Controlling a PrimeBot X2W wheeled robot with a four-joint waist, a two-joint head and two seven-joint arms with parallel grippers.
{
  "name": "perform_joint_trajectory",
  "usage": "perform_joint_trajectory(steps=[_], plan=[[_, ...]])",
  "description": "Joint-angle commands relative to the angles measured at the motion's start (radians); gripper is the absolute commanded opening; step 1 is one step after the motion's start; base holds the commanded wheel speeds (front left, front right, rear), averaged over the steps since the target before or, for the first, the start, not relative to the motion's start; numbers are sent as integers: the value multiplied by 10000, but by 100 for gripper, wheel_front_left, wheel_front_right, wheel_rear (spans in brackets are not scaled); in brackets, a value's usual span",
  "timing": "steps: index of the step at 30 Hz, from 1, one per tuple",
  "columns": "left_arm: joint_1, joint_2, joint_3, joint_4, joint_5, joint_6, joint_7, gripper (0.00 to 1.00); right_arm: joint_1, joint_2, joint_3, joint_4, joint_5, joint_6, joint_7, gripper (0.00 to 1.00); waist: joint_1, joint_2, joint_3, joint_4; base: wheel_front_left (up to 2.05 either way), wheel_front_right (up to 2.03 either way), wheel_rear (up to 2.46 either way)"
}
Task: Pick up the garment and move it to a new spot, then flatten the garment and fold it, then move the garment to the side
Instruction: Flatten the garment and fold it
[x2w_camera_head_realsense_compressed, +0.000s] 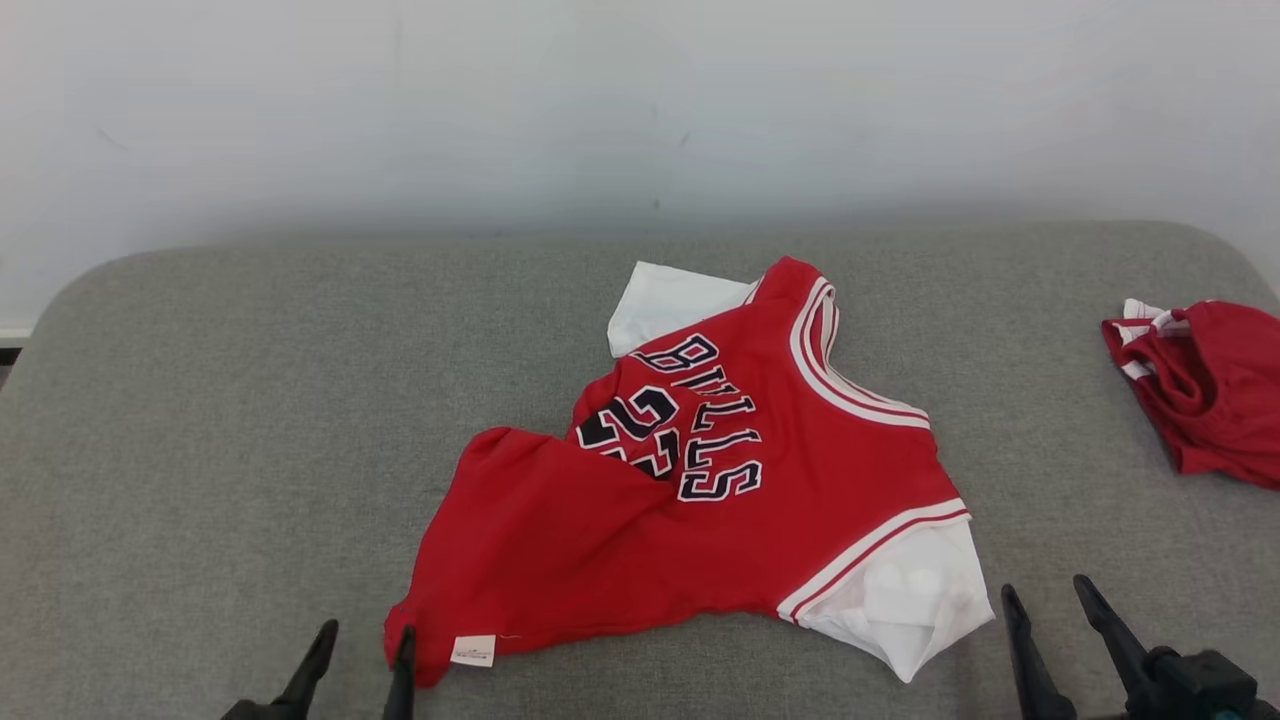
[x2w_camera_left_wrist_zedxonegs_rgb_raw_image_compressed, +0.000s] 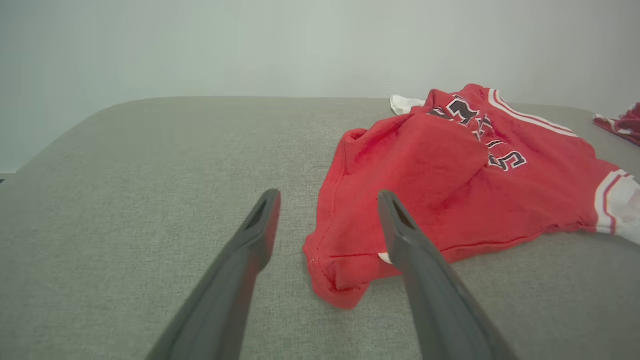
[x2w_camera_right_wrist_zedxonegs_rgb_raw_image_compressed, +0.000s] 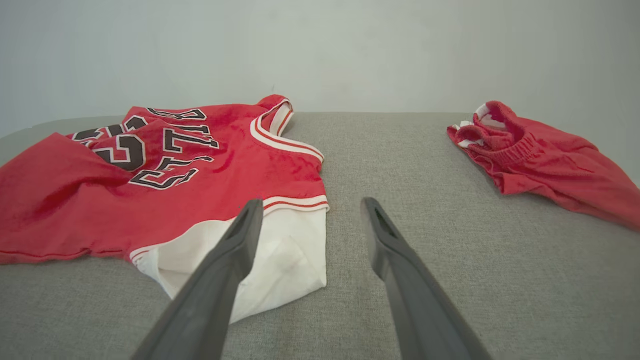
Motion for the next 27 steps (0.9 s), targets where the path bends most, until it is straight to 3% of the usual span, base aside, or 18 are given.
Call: perform_joint_trajectory(steps=[1, 12, 21, 22, 23, 24, 25, 26, 27], plan=[[-251, 176, -135, 267, -43, -28, 70, 100, -216, -54, 128, 143, 113, -27, 10, 100, 0, 0, 273, 14, 0, 0, 0], [-2108, 703, -1268, 3119, -900, -52, -74, 100, -2066, -472, 1585, 2546, 550, -27, -59, 100, 0, 0, 1091, -55, 0, 0, 0], [-2730, 772, -1938, 4129, -1810, -56, -130, 100, -2842, -420, 2574, 3913, 1010, -27, -265, 100, 0, 0, 1248, -107, 0, 0, 0], [-2767, 735, -2022, 4121, -1950, -56, -137, 95, -2907, -428, 2665, 4018, 1074, -27, -261, 87, 0, 0, 1248, -99, 0, 0, 0], [-2767, 735, -2022, 4121, -1950, -56, -137, 95, -2907, -428, 2665, 4018, 1074, -27, -261, 87, 0, 0, 1248, -99, 0, 0, 0], [-2800, 730, -2099, 4084, -2073, -56, -140, 71, -2957, -426, 2746, 4104, 1142, -27, -274, 49, 0, 0, 1245, -93, 0, 0, 0], [-2839, 776, -2148, 4035, -2102, -56, -144, 45, -2985, -411, 2816, 4186, 1192, -27, -289, 31, 0, 0, 1242, -91, 0, 0, 0], [-2847, 810, -2179, 4006, -2144, -55, -146, 0, -3011, -398, 2881, 4255, 1241, -27, -288, 0, 0, 0, 1237, -95, 0, 0, 0], [-2821, 804, -2212, 3986, -2257, -55, -147, 0, -3045, -387, 2951, 4330, 1296, -27, -295, 0, 0, 0, 1226, -103, 0, 0, 0]])
